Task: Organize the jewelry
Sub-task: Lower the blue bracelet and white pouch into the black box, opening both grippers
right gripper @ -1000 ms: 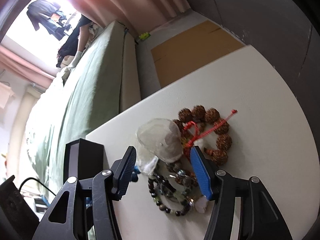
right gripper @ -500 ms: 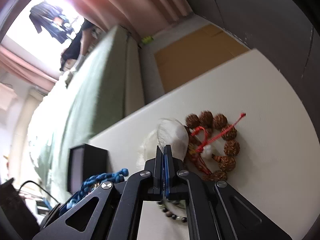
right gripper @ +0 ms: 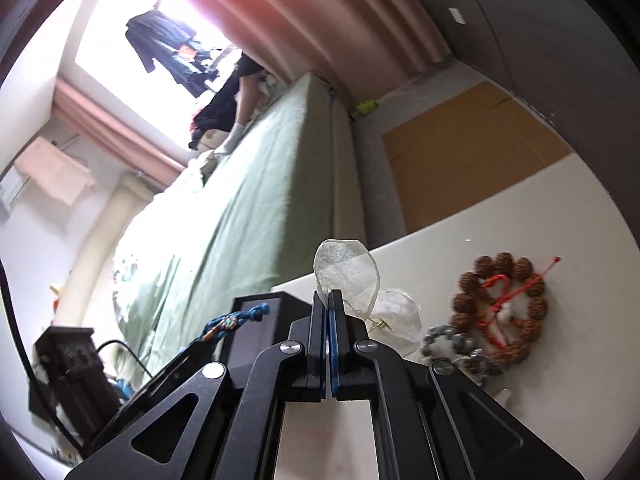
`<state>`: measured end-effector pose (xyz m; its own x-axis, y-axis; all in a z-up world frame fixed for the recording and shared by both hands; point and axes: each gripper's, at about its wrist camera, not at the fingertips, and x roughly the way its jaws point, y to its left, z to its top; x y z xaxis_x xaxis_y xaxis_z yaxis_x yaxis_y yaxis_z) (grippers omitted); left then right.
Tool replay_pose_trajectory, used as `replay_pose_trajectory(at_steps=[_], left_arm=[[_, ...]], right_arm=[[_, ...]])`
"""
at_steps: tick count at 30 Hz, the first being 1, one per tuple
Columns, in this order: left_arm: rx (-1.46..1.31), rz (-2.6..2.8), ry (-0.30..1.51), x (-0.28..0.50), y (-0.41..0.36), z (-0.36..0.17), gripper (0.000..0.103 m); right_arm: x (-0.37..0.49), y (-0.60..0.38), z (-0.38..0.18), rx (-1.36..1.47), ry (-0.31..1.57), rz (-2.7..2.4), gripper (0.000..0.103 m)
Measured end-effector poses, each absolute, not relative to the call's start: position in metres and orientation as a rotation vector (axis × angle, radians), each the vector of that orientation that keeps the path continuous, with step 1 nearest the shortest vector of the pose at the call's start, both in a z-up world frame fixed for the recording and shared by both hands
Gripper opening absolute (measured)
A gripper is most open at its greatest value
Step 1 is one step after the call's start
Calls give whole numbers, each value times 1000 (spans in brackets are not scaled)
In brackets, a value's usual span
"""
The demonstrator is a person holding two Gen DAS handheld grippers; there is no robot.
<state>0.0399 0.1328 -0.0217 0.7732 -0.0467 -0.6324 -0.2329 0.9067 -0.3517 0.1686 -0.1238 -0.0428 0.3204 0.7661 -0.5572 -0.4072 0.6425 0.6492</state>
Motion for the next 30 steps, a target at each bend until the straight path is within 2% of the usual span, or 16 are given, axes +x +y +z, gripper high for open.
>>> replay_pose_trajectory(at_steps=[14,23,25,27,30], left_arm=[[-555,181,688,32,173,-29,32],[-614,214,665,23,195,-28,32],[-616,209,670,24,194,-29,32],[-608,199,679,26,189,-30,32],[-594,186,692,30,184,-31,32]], right_arm=[[141,-66,-14,407,929,976,3],[142,-19,-26,332,989,1009,3],[146,-14,-44,313,1064,982,9],[151,-12,-58,293,1139,947,42],[155,-28,-58,303,1109,908,48]])
